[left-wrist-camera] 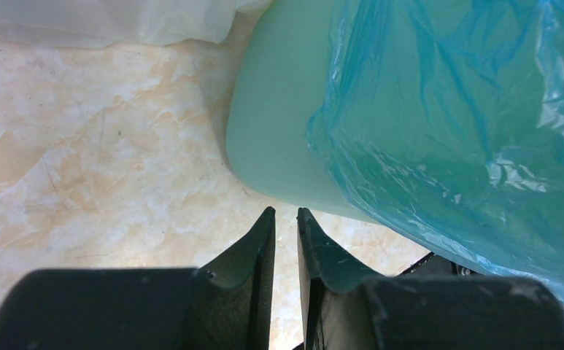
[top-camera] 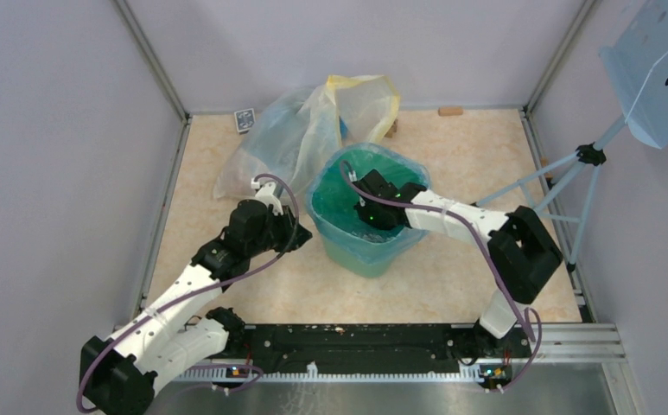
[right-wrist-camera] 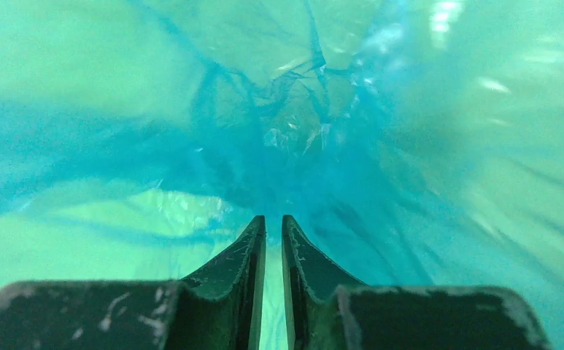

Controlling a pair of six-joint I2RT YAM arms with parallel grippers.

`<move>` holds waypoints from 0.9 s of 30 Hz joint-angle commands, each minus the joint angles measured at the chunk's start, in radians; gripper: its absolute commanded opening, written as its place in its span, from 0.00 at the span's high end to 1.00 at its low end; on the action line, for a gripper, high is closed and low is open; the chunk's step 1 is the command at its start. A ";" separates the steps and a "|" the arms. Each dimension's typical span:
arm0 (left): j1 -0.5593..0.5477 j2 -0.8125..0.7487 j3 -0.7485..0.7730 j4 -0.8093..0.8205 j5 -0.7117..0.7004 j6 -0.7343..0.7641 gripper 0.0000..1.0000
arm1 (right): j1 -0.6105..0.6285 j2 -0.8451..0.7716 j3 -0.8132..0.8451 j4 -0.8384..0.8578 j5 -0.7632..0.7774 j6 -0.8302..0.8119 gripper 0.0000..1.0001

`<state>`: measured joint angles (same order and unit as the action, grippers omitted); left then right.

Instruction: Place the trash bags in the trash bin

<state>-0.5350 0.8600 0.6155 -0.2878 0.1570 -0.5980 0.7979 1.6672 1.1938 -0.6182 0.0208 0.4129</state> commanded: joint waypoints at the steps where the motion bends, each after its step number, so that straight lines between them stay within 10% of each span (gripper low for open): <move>1: 0.007 -0.019 0.044 0.010 -0.009 0.025 0.78 | -0.005 -0.087 0.076 -0.062 0.023 -0.009 0.84; 18: 0.007 -0.023 0.008 0.039 0.054 0.005 0.76 | -0.005 -0.231 0.388 -0.227 -0.015 -0.044 0.73; 27: 0.007 -0.013 -0.056 0.094 0.187 -0.048 0.74 | -0.025 -0.363 0.449 -0.332 0.246 -0.072 0.53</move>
<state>-0.5320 0.8486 0.6033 -0.2752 0.2512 -0.6075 0.7948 1.3792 1.6047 -0.8738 0.1135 0.3588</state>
